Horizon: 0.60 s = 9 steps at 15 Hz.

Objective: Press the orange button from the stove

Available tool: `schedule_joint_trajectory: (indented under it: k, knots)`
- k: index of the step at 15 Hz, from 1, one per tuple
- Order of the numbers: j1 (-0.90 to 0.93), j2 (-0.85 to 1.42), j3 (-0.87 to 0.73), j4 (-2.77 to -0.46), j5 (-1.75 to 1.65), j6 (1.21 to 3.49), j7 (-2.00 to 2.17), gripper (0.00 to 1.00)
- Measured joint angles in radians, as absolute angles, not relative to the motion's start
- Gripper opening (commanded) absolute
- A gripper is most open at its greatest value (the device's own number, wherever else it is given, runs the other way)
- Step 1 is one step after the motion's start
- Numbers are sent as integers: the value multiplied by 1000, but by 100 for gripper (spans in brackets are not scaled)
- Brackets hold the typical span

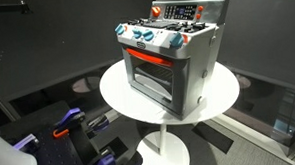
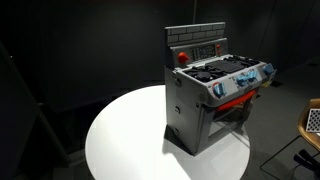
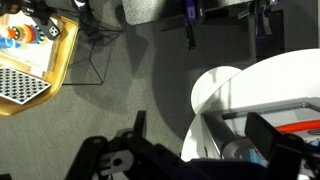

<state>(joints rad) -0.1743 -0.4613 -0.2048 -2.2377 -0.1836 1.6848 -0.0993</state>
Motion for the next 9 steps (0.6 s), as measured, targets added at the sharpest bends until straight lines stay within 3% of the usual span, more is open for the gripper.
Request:
schedule_joint_trajectory:
  k: [9]
  knots:
    - [-139, -372, -164, -2231, -139, 1938, -72, 100]
